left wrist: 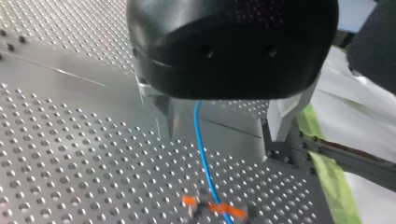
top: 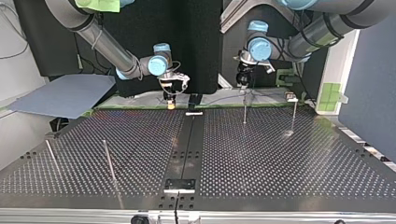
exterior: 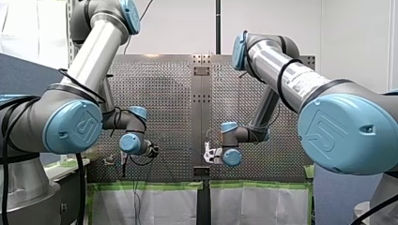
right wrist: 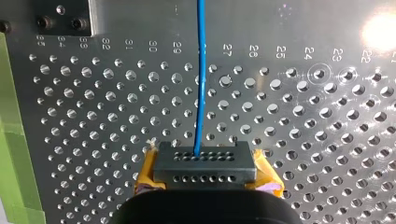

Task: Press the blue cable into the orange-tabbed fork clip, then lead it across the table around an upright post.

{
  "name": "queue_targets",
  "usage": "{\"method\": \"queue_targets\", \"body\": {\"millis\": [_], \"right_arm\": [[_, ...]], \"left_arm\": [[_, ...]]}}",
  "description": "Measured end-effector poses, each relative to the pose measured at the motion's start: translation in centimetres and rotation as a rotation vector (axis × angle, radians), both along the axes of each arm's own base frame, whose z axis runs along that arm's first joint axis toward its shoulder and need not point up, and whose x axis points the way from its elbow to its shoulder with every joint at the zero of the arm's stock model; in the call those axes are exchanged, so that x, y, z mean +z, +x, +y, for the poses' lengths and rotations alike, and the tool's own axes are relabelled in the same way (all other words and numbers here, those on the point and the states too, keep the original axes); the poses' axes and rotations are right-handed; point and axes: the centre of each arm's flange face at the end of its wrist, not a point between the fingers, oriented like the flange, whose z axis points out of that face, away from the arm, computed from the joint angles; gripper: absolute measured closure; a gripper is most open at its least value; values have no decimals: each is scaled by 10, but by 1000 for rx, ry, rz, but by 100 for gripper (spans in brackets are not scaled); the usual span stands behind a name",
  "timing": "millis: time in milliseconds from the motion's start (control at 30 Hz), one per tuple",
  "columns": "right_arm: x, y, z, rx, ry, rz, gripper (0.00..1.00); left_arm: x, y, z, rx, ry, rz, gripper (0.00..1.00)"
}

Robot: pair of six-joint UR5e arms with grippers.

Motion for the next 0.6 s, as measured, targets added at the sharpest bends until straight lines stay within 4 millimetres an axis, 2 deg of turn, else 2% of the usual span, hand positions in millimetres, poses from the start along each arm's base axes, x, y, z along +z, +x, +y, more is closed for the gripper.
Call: {"method": "queue_targets", "body": {"millis": [400, 600], "right_arm": [[0, 0, 0, 1, -1, -3, 100], [1, 1, 0, 7, -3, -8, 100]], "left_arm": [[7, -11, -41, -8, -110, -78, 0], [4, -3, -47, -6, -125, -69, 0]]}}
